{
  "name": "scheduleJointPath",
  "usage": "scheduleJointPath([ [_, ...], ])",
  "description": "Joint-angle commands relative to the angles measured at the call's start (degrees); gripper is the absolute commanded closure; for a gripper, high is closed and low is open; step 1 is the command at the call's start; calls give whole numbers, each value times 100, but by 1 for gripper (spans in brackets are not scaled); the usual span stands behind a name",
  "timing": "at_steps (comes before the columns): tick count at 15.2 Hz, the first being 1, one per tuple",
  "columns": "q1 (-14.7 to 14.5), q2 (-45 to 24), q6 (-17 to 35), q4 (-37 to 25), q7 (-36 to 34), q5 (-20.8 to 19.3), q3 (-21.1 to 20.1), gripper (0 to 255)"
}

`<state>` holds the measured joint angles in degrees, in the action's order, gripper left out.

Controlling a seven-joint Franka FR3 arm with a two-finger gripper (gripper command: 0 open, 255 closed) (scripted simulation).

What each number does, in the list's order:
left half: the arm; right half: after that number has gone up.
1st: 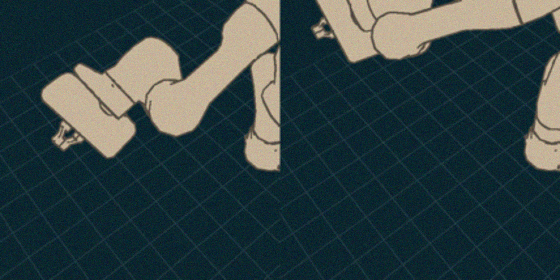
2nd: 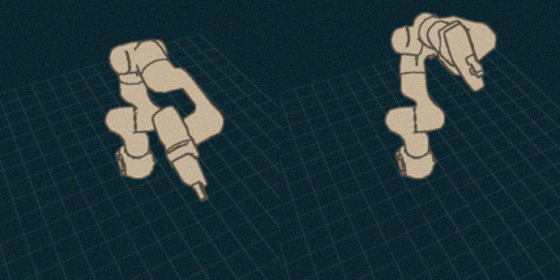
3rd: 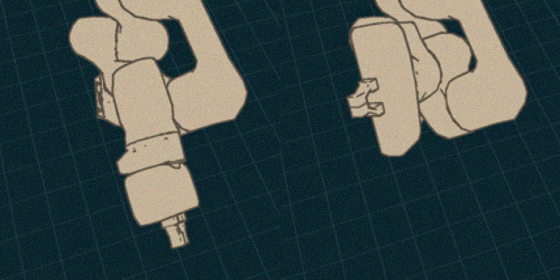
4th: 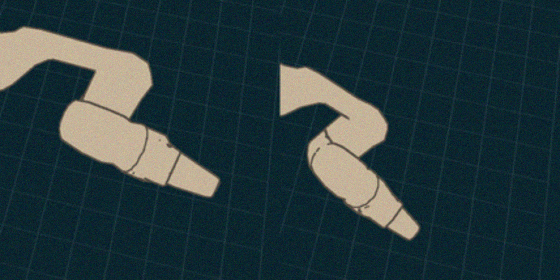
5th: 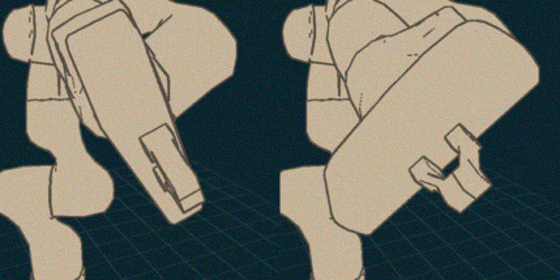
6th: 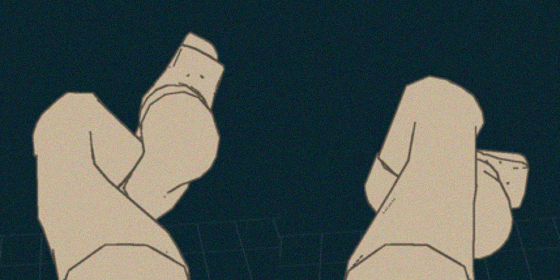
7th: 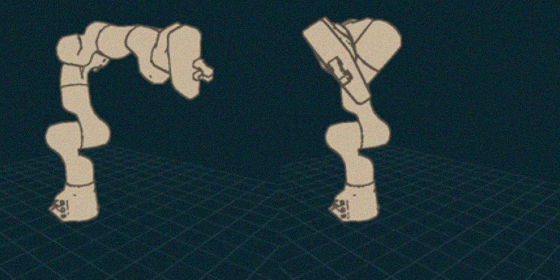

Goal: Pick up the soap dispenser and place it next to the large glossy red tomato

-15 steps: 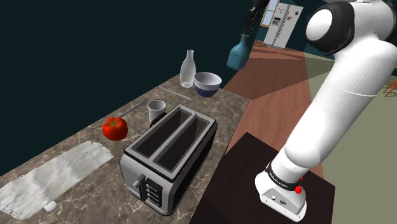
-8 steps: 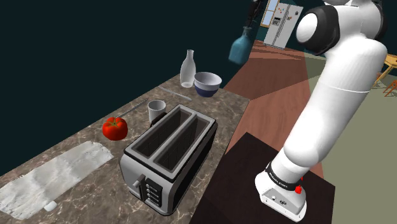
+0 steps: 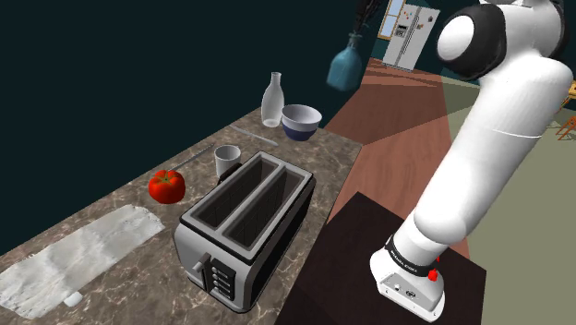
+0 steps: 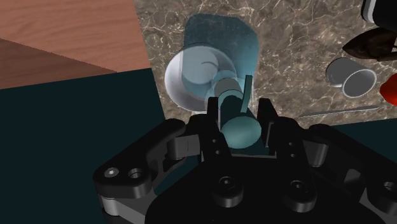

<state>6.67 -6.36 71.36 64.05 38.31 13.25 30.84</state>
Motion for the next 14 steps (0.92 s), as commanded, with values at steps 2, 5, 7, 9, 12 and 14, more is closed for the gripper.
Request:
scheduleJointPath([
  [2,-476,691,465,967,-541,-435,-299,255],
  [5,-747,1185,773,1643,-1055,-684,-635,255],
  [7,-892,1452,947,2021,-1385,-795,-851,255],
  [9,-1010,1676,1104,2353,-1703,-871,-1069,255],
  [12,-1165,1943,1317,2775,-2162,-937,-1389,255],
  [14,-1263,2079,1449,3013,-2457,-956,-1593,255],
])
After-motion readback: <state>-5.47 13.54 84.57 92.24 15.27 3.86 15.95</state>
